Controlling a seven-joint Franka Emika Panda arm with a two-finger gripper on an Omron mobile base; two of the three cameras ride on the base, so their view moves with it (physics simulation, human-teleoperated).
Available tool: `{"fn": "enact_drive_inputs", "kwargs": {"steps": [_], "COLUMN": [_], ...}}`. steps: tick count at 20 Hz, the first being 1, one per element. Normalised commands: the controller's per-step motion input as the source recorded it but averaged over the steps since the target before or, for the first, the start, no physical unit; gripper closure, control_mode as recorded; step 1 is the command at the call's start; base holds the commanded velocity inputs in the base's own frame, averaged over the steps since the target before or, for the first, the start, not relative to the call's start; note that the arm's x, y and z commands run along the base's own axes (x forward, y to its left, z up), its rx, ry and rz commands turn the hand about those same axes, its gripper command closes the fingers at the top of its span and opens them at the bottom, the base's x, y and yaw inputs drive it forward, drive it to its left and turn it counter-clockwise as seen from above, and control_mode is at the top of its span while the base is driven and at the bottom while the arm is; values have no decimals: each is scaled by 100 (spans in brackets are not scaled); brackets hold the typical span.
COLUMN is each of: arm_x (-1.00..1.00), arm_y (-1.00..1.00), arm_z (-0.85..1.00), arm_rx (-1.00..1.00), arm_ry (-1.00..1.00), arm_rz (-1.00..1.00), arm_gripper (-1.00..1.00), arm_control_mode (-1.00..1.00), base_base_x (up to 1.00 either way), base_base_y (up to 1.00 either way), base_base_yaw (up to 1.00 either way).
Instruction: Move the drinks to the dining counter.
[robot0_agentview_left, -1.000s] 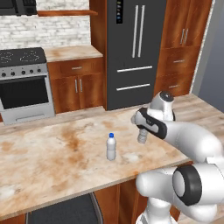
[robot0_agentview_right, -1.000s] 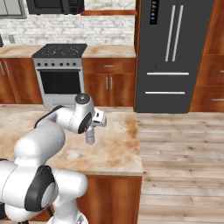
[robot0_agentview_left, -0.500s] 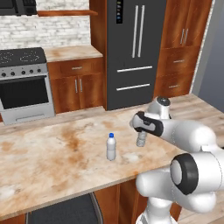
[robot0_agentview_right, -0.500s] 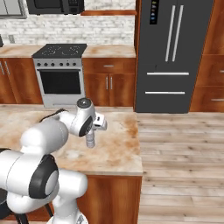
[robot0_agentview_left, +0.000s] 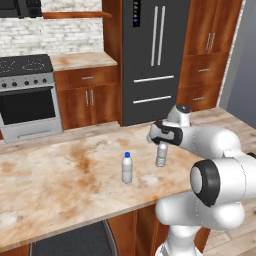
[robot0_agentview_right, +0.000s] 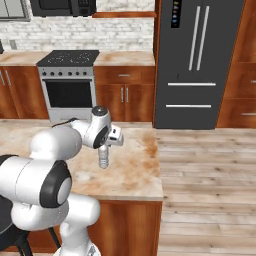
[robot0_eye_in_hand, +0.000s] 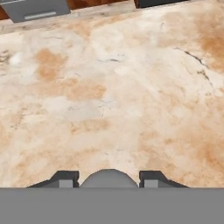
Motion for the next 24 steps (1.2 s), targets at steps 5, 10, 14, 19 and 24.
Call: {"fn": "enact_drive_inputs", "kwargs": {"steps": [5,10,14,19,24], "arm_x": [-1,-14,-19,-9,0], "arm_y": [0,0,0,0,0], "arm_z": [-22,-7,0,0,17], "arm_rx": [0,0,0,0,0], "arm_ry": [0,0,0,0,-10], "arm_rz": [0,0,0,0,0], "arm_gripper": [-100,-100,-100,-100,-100], "arm_control_mode": [-100,-100,-100,-100,-100], "base_base_x": [0,0,0,0,0], "base_base_y": [0,0,0,0,0], "base_base_yaw": [0,0,0,0,0]}}
